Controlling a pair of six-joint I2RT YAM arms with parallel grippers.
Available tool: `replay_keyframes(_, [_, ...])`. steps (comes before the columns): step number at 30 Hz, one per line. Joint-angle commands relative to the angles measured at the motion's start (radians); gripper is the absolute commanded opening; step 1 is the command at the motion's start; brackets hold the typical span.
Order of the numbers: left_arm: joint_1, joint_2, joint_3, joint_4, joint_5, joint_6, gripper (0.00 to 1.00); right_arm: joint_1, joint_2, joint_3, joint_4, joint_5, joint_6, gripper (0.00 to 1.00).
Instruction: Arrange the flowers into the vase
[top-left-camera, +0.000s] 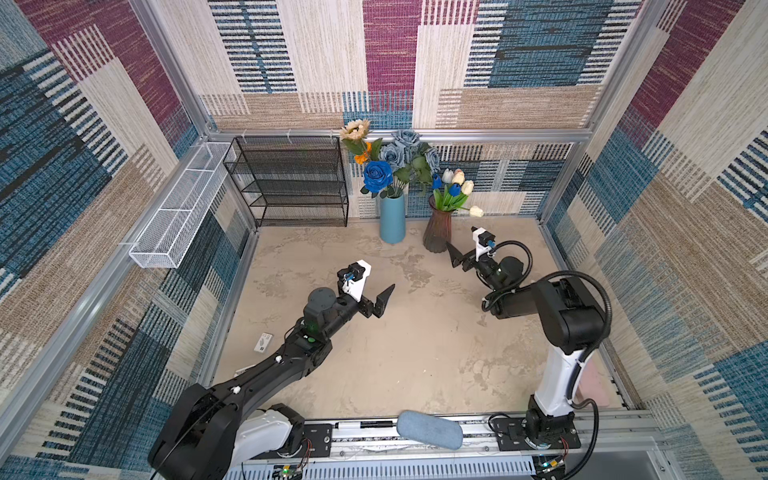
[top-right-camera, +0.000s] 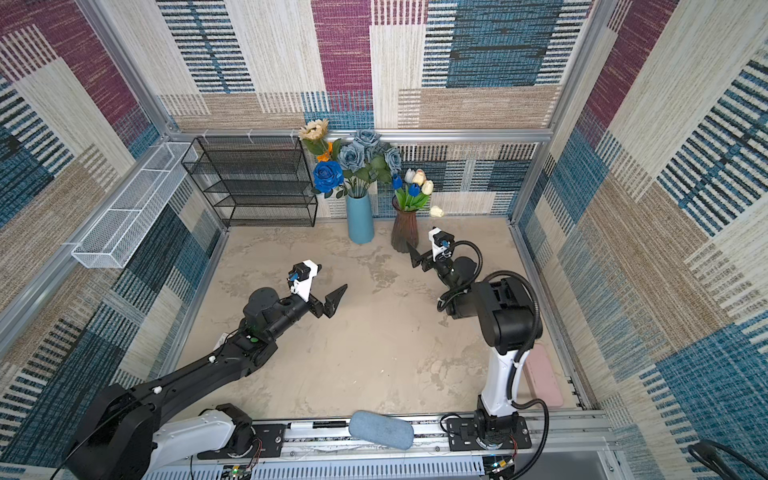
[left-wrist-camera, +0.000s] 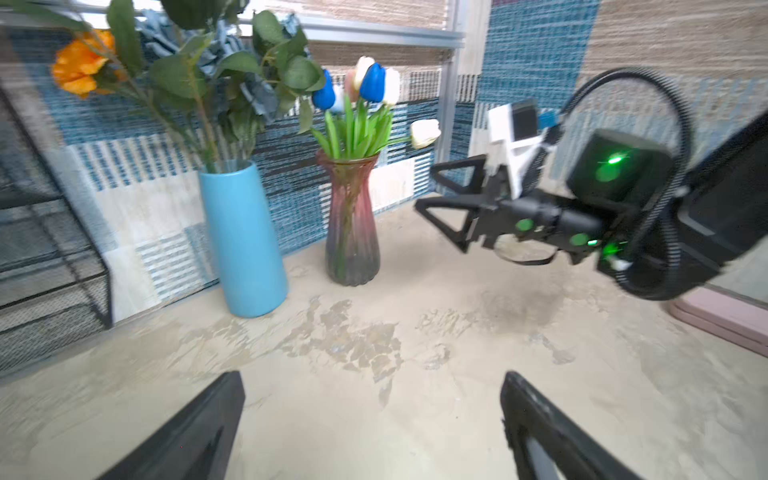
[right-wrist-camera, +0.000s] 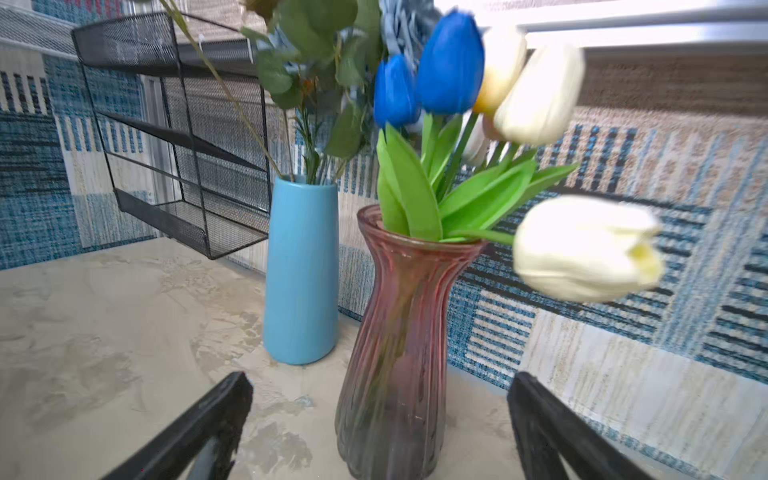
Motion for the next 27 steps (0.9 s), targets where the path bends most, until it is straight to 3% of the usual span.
replay_keyframes(1, [0.000,-0.025,-0.077,0.156,-0.302,0.021,0.99,0.028,-0.157,-0.115,0.030,0.059,0.022,1.00])
replay_keyframes(4, [0.002,-0.029,-0.114,0.169,-0.504,0.086,0.99,0.103,-0.359,-0.212,-0.133,0.240,-0.010,1.00])
replay_keyframes(7, [0.009,-0.035,-0.072,-0.006,-0.763,0.108,0.99,0.175,-0.541,-0.300,-0.284,0.436,-0.053,1.00])
replay_keyframes(9, [0.039,-0.033,-0.059,-0.070,-0.851,0.100,0.99,0.177,-0.645,-0.366,-0.350,0.515,-0.007,1.00])
replay_keyframes(13, [0.130,-0.041,-0.091,-0.158,-0.819,0.036,0.99,0.175,-0.808,-0.497,-0.425,0.769,0.033,1.00])
replay_keyframes(16, [0.224,-0.030,-0.088,-0.259,-0.771,-0.086,0.99,0.170,-0.832,-0.595,-0.305,0.808,-0.049,1.00])
replay_keyframes(18, [0.279,0.014,-0.123,-0.176,-0.701,-0.096,0.99,0.154,-0.781,-0.601,-0.279,0.844,-0.043,1.00])
replay_keyframes(22, [0.318,0.153,-0.199,0.141,-0.661,-0.024,0.99,0.094,-0.592,-0.602,-0.160,0.805,-0.064,1.00])
replay_keyframes(24, [0.329,0.163,-0.178,0.108,-0.591,0.014,0.99,0.051,-0.489,-0.588,-0.052,0.743,-0.062,1.00])
replay_keyframes(27, [0.371,0.226,-0.200,0.218,-0.506,0.048,0.99,0.014,-0.441,-0.502,-0.156,0.665,-0.038,1.00])
